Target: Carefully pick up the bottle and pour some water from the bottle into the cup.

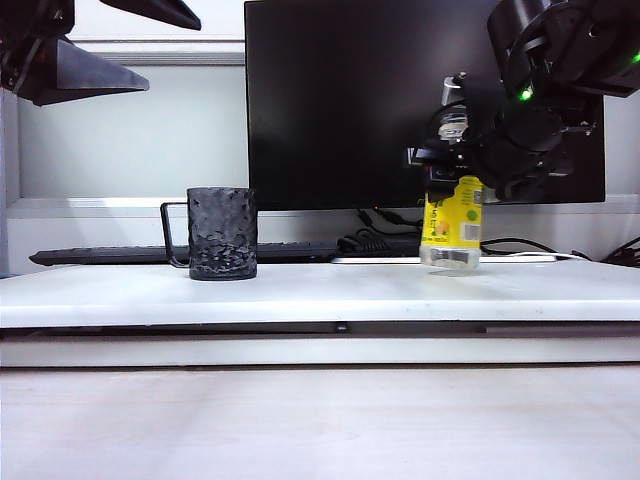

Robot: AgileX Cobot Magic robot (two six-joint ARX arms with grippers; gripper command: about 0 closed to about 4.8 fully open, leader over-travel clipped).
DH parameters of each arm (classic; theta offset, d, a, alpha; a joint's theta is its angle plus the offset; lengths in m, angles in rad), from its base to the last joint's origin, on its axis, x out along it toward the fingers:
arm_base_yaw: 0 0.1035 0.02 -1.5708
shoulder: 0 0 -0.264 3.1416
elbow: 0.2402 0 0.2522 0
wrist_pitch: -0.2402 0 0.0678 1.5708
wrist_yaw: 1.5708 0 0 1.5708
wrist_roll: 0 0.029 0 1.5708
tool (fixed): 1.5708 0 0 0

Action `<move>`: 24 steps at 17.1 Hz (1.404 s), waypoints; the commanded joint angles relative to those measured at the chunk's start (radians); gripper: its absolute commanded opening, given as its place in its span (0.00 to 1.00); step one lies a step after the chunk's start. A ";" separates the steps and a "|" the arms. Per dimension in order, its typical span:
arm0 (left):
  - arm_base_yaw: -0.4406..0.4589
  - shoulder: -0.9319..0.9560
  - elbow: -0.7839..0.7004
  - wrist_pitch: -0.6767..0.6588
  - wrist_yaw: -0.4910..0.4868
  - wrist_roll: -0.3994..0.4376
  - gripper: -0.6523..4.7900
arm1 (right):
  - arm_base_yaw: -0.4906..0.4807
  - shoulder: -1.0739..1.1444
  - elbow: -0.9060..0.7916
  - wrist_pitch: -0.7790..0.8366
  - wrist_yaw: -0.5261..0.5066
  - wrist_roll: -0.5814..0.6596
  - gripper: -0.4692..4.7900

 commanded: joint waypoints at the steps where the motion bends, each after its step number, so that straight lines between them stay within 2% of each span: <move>1: 0.001 -0.003 0.002 0.005 0.002 0.001 1.00 | 0.001 -0.011 0.003 0.026 -0.028 0.003 0.76; 3: 0.001 -0.003 0.002 0.004 0.004 0.001 1.00 | 0.001 -0.011 0.003 0.025 -0.029 0.003 0.83; 4: 0.001 -0.003 0.002 0.004 0.004 0.000 1.00 | 0.001 -0.011 0.003 0.025 -0.029 0.002 0.92; 6: 0.001 -0.003 0.002 0.004 0.004 0.000 1.00 | 0.001 -0.011 0.003 0.024 -0.048 -0.005 1.00; 9: 0.001 -0.004 0.002 0.003 0.004 0.000 1.00 | 0.001 -0.017 0.003 0.019 -0.063 -0.007 1.00; 13: 0.001 -0.006 0.002 0.008 0.004 0.001 1.00 | 0.001 -0.098 0.003 -0.016 -0.068 -0.077 1.00; 18: 0.001 -0.029 0.003 0.055 -0.032 0.001 1.00 | 0.001 -0.288 0.003 -0.163 -0.070 -0.089 1.00; 21: 0.001 -0.119 0.003 0.091 -0.075 0.002 1.00 | 0.001 -0.449 0.003 -0.227 -0.114 -0.110 1.00; 24: 0.001 -0.326 0.003 0.033 -0.095 0.005 1.00 | 0.002 -0.740 0.003 -0.416 -0.132 -0.110 1.00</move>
